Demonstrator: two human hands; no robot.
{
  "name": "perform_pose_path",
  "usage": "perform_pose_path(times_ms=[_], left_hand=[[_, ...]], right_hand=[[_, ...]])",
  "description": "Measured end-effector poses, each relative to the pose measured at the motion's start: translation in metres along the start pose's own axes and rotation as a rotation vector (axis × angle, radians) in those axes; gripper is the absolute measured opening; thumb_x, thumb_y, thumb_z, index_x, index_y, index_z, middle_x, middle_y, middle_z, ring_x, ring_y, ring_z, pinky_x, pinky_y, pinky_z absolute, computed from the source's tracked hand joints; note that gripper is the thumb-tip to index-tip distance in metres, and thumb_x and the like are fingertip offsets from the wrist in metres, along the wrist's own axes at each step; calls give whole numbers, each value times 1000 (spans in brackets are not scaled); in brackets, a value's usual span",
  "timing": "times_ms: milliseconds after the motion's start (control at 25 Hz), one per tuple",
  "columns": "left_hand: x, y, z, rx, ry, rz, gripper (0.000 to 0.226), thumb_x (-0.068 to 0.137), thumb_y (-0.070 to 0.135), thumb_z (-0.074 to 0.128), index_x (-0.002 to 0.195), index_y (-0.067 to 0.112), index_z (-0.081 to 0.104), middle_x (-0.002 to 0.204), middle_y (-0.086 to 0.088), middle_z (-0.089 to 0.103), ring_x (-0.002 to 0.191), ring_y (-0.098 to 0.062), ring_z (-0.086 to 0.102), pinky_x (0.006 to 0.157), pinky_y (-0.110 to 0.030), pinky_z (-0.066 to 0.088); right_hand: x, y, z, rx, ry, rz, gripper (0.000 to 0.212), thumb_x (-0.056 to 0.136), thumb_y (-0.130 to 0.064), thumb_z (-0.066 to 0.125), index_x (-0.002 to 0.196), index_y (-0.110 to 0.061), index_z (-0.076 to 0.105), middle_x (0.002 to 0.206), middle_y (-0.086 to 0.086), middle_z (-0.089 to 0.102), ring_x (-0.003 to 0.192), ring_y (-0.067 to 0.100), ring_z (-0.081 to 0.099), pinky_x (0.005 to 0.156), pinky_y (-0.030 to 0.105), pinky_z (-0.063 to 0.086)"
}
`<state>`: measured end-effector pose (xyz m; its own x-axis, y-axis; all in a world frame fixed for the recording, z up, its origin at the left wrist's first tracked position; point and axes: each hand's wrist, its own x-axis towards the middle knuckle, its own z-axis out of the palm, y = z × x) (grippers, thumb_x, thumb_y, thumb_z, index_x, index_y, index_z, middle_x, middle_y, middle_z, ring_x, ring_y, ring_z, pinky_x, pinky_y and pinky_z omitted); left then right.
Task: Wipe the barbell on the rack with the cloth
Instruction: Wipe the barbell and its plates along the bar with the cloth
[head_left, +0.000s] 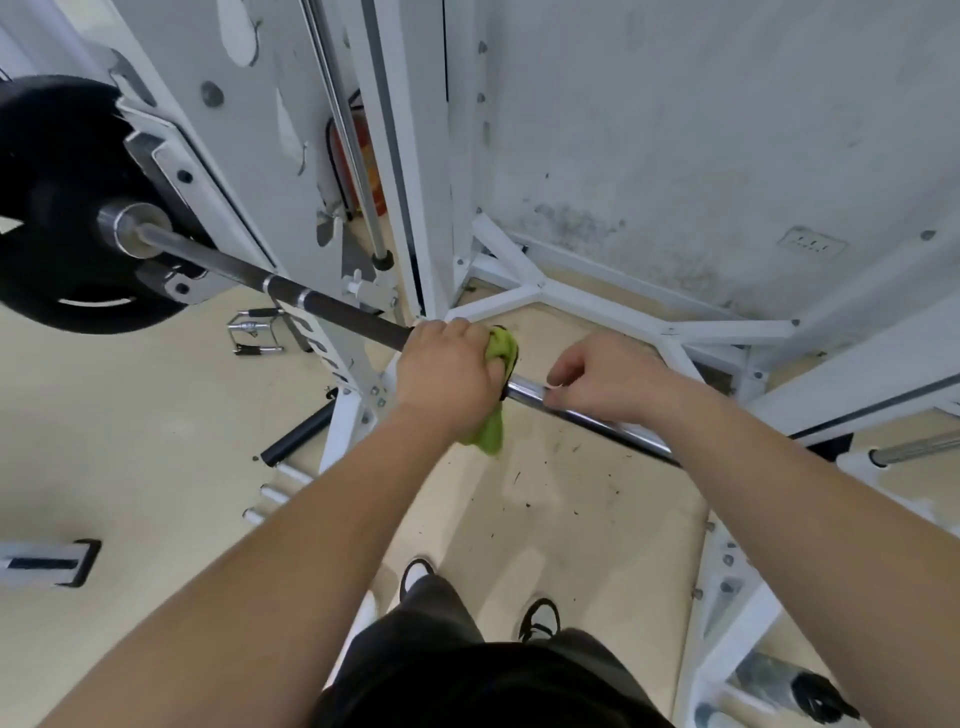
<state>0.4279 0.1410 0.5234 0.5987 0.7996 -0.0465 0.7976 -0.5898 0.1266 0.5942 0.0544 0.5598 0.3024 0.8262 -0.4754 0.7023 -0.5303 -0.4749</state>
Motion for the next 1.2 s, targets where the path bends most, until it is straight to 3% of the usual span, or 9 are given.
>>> perform_pose_path(times_ms=[200,320,400,480,600,800,960,1080,1200], left_hand=[[-39,53,15,-236,-36,426,29,84,32,50,106,23,67,104,5,67,102,-24,57,94,-36,44],[-23,22,13,-146,54,59,29,92,33,43,106,21,66,109,2,66,104,-26,54,94,-38,43],[-23,39,15,-73,108,-52,29,95,32,43,103,18,67,106,-2,67,104,-30,55,98,-41,42],[-44,85,21,-180,64,190,27,90,27,53,109,19,69,103,-2,67,103,-32,58,99,-45,43],[-54,101,28,-224,-20,550,52,78,30,51,127,24,65,115,4,65,107,-25,55,100,-38,43],[-36,73,20,-38,104,-15,37,95,39,36,115,24,64,116,3,63,112,-26,52,104,-38,37],[-56,107,29,-230,3,376,47,82,34,51,126,25,65,117,5,66,112,-25,58,102,-40,42],[-40,61,7,-358,-43,115,61,81,28,60,141,25,52,134,2,60,125,-22,54,106,-38,44],[-45,17,-1,-313,67,-115,63,73,31,71,134,22,55,140,-2,52,130,-26,46,108,-40,44]], right_hand=[[-19,44,-1,70,255,-21,39,98,-28,52,65,-8,57,60,5,55,60,24,50,58,34,43],[-37,66,-9,124,260,-2,26,98,-23,48,90,-12,70,79,1,69,71,16,59,78,37,53],[-46,77,-15,200,239,29,32,98,-18,45,117,-17,70,112,-4,71,103,13,63,101,38,49],[-48,80,-16,270,225,34,42,98,-15,45,136,-20,64,134,-4,65,127,14,56,115,37,40],[-49,81,-20,306,218,0,34,97,-17,51,125,-23,71,125,-5,70,120,14,62,111,37,46],[-61,94,-16,295,221,-76,29,98,-16,57,123,-23,72,118,-7,72,110,9,65,103,26,46],[-65,75,-7,269,161,-204,60,89,-4,57,147,-19,54,143,-5,60,130,9,55,115,29,41],[-62,52,-2,40,40,-312,68,89,-14,59,154,-23,43,141,-7,59,129,14,56,108,30,46],[-44,12,18,-163,-8,-407,55,91,-33,61,142,-20,46,128,-6,61,118,17,59,96,42,55]])
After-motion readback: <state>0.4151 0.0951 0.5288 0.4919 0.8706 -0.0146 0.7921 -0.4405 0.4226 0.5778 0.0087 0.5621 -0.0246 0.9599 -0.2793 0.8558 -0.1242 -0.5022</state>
